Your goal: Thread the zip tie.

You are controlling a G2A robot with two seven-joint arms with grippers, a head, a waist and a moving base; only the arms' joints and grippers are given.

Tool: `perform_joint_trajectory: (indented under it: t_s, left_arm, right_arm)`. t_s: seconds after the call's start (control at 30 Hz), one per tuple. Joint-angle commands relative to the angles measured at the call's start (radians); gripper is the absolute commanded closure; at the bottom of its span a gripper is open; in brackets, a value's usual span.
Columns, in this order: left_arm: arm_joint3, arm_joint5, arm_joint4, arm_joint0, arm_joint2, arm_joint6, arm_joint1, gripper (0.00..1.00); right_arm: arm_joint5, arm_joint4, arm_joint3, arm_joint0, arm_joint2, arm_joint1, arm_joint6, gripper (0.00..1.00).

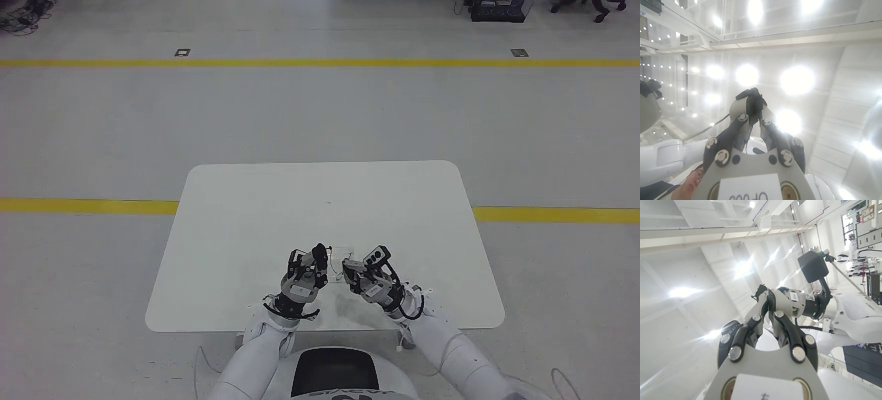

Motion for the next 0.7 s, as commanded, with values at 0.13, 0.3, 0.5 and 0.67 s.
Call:
perform_joint_trajectory:
  t_s: [0.13, 0.3, 0.5, 0.67]
  left_arm:
    - [0.0, 0.0, 0.0, 0.0, 0.0, 0.0, 0.0, 1.0]
    - [0.0, 0.0, 0.0, 0.0, 0.0, 0.0, 0.0, 1.0]
    - [0.0, 0.0, 0.0, 0.0, 0.0, 0.0, 0.0, 1.0]
    - [-0.013, 0.002, 0.013, 0.0, 0.002, 0.03, 0.002, 1.0]
  right_arm:
    - [0.0, 0.01, 0.019, -0.001, 0.017, -0.004, 0.0, 0.0]
    - [0.0, 0.006, 0.014, 0.003, 0.032, -0.009, 0.0, 0.0]
    - [0.0, 0.006, 0.014, 0.003, 0.032, -0.009, 0.0, 0.0]
    - [0.0, -0.019, -0.009, 0.004, 0.041, -0.005, -0.027, 0.0]
